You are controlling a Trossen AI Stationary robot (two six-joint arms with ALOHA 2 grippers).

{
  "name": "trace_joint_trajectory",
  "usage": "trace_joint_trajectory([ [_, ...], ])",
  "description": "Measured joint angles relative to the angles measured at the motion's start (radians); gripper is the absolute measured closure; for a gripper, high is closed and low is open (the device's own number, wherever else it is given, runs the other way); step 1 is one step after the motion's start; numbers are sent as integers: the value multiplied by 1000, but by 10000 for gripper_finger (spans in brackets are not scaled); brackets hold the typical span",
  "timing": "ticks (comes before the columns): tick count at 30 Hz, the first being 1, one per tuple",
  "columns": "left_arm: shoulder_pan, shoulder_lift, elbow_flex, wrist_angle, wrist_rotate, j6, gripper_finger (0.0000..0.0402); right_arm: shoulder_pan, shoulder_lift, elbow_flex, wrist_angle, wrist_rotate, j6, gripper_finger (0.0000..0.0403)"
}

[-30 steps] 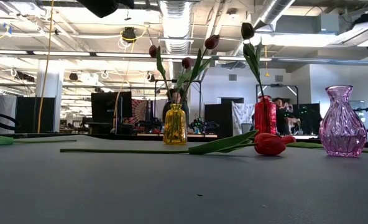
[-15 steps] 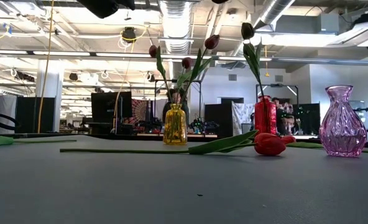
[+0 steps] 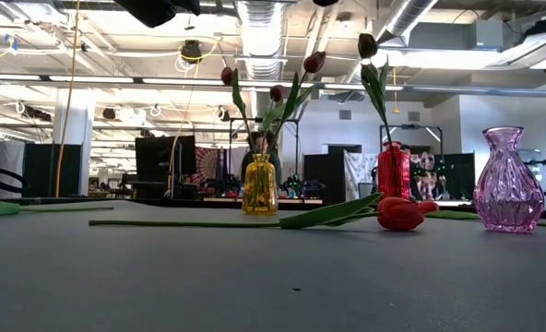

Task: Sort flowers into vase by color
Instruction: Put the black flower into the red vase

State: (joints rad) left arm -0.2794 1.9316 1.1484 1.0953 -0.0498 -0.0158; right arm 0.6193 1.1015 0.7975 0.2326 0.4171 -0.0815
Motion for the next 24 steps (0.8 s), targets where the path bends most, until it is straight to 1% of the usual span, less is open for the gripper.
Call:
trace_joint_trajectory([
  [3, 0, 0, 0, 6, 0, 19, 400, 0, 0, 0, -17, 0, 2, 360],
  [5, 0, 1, 0, 6, 1, 38, 390, 1, 0, 0, -21, 0, 2, 385],
  [7, 0, 1, 0, 3, 0, 53, 373, 1, 0, 0, -19, 0, -1, 387],
  [10, 0, 1, 0, -23, -14, 57, 334, 1, -8, 0, -19, 1, 7, 381],
  [16, 0, 0, 0, -96, -118, 57, 250, 0, -55, 0, -33, 9, 12, 387],
  [20, 0, -36, 0, -219, -164, 73, 211, 0, -126, 0, -149, 76, 63, 387],
  [24, 0, -108, 0, -399, -260, 99, 196, -2, -219, 0, -330, 169, 147, 387],
])
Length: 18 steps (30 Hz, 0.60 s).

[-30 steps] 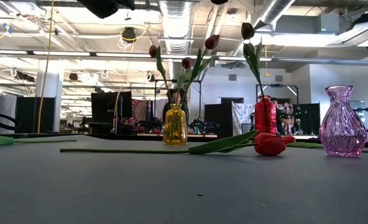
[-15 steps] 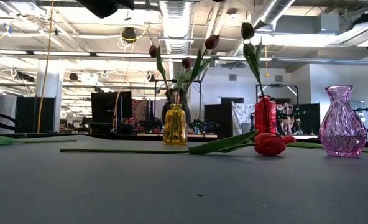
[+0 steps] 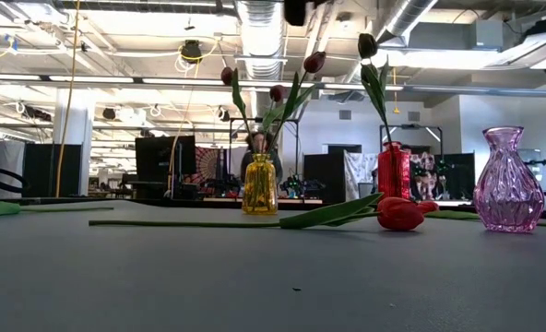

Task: Sort flowers into vase by color
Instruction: Put the black flower into the red vase

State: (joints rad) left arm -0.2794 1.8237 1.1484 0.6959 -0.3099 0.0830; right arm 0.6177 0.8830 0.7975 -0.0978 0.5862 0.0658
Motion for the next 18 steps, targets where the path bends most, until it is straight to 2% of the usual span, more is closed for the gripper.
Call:
trace_joint_trajectory([
  [3, 0, -45, 0, -159, -97, 1, 195, -18, -60, 0, -111, 64, 47, 387],
  [8, 0, -79, 0, -336, -228, -17, 198, -91, -137, 0, -216, 102, 66, 387],
  [18, 3, -77, 0, -518, -306, -78, 198, -324, -224, 0, -367, 95, 66, 387],
])
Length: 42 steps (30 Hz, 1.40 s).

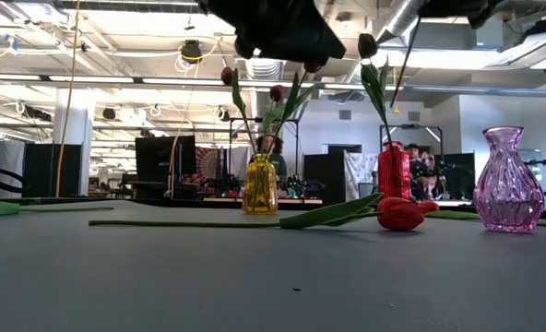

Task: Sort flowers into vase by color
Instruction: Put the black flower into the red vase

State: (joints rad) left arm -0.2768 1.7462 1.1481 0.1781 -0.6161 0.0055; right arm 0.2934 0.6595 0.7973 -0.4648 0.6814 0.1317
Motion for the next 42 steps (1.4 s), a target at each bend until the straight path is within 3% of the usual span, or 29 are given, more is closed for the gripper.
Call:
trace_joint_trajectory([
  [20, 1, -57, 0, -354, -1, -106, 199, -382, -11, 0, -33, -189, -62, 387],
  [42, 6, -62, 0, -345, 6, -97, 199, -553, 63, 0, -23, -321, -98, 385],
])
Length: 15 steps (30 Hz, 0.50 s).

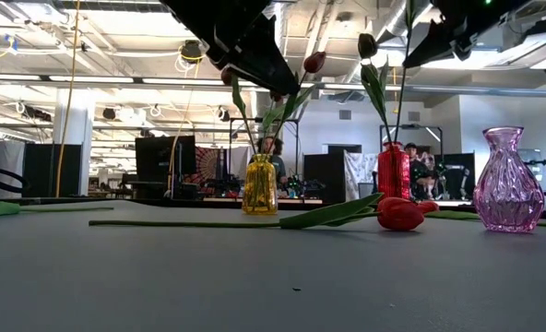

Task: Sort flowers into vase by color
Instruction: Put the black flower into the red vase

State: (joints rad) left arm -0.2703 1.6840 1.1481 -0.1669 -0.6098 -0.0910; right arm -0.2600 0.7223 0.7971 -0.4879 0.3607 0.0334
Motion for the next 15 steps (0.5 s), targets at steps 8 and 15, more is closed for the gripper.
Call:
trace_joint_trajectory([
  [8, 0, 0, 0, 0, 1, 0, 199, 0, 5, 0, 8, 0, -8, 385],
  [15, 0, 0, 0, 0, 1, -2, 199, -26, 32, 0, 10, 0, 16, 384],
])
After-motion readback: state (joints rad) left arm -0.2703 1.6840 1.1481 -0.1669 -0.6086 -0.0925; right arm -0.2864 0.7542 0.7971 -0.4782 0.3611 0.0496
